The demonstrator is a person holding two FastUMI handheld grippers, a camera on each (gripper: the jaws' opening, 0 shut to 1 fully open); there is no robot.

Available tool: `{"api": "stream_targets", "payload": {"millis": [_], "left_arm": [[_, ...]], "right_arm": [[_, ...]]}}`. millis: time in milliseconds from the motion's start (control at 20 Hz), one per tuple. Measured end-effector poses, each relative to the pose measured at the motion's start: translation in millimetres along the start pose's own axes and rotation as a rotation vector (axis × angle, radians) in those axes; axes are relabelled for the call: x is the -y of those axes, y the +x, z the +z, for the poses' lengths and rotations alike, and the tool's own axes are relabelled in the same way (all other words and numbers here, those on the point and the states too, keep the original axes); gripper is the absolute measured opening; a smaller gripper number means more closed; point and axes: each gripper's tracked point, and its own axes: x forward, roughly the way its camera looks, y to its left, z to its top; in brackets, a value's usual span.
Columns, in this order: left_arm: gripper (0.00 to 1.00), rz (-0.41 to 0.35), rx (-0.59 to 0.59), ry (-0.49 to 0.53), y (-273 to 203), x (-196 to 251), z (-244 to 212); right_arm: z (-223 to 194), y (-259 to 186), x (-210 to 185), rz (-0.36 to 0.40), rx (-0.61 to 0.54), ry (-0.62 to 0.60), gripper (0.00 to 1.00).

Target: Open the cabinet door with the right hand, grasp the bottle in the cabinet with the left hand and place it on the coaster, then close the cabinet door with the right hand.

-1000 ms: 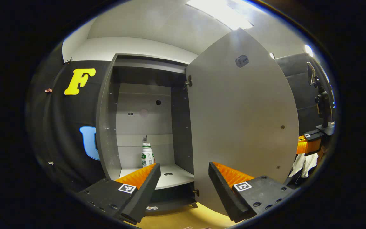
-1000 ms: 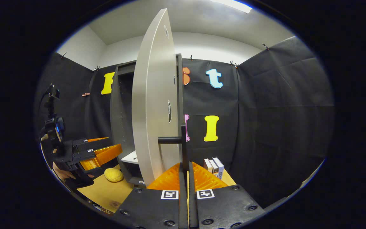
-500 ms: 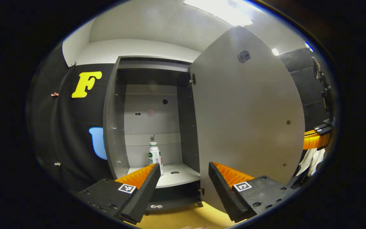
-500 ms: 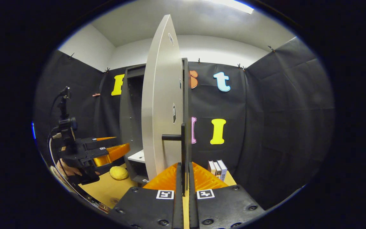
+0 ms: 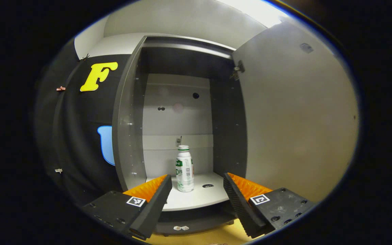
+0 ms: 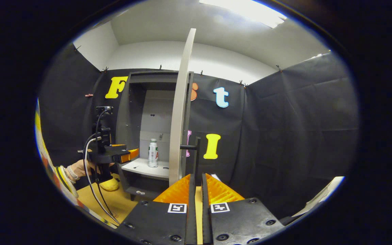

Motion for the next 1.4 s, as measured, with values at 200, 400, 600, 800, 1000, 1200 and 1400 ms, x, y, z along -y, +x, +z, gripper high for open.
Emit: {"api": "stream_targets", "payload": {"millis": [200,400,600,800,1000,1200,1400], "left_arm": [[0.96,-0.022,-0.012,0.034,59.8,-23.6,-15.5],[0.95,-0.089,-0.017,0.029,105.2,-29.0,-28.8],[0.95,-0.127,-0.02,0.008,144.2,-29.2,-37.6],[0.94,-0.119,-0.04,0.037,178.1,-34.3,-51.5],[0.94,-0.122,-0.071,0.061,202.3,-34.2,-69.4],[0.9,-0.118,-0.085,0.08,221.1,-33.4,-79.2],[0.73,-0.148,-0.093,0.09,217.2,-28.3,-77.7]], "right_arm": [[2.9,-11.2,-11.9,-0.101,-0.009,-0.031,0.05],[10.3,-18.9,-33.0,-0.178,-0.009,-0.048,0.05],[5.7,-14.1,-48.0,-0.255,-0.03,-0.087,0.05],[9.5,-18.0,-50.7,-0.281,-0.048,-0.093,0.06],[10.0,-15.3,-51.1,-0.301,-0.053,-0.093,0.06],[7.4,-14.8,-49.3,-0.314,-0.059,-0.108,0.06],[6.4,-7.9,-46.2,-0.333,-0.057,-0.109,0.05]]}}
